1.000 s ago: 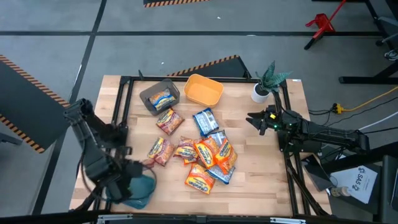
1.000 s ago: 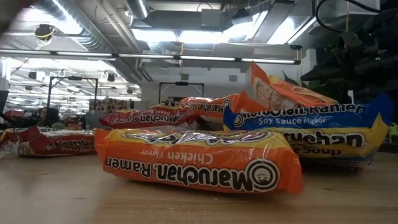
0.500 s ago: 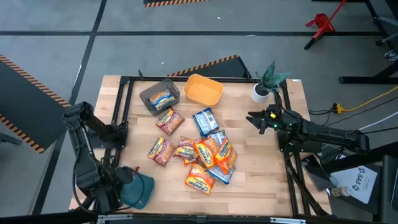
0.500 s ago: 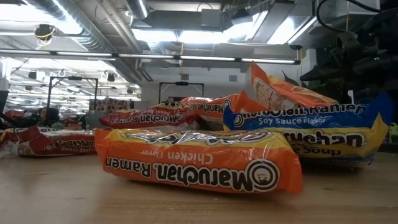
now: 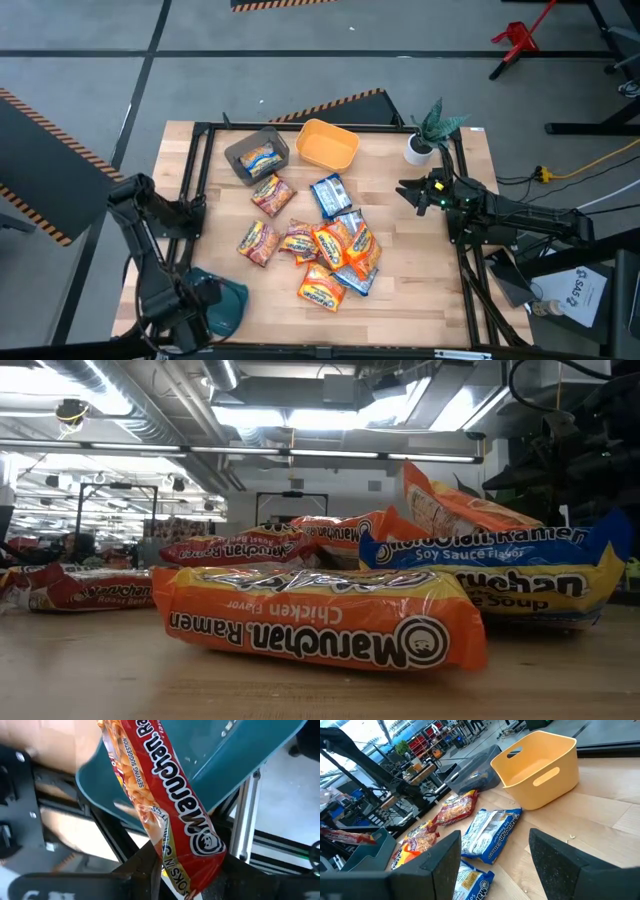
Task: Sort Maruchan noodles
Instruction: Put the pack of red ramen noodle soup into the teal blue bin
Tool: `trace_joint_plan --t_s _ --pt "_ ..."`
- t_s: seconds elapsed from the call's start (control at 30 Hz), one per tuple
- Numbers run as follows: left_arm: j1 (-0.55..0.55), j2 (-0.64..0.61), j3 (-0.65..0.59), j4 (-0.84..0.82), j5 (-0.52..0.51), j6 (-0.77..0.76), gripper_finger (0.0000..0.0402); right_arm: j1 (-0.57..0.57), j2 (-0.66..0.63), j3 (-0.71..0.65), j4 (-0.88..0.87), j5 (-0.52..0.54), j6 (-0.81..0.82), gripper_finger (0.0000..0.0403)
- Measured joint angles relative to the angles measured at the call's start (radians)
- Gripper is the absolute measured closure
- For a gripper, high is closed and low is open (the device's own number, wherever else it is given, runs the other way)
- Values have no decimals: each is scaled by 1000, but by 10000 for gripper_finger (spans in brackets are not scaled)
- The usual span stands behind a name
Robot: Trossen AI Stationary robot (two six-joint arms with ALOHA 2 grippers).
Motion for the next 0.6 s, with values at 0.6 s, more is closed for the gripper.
trace_joint_plan --t_s 0.6 --pt "58 13 -42 10 145 -50 312 0 0 0 0 -2 -19 182"
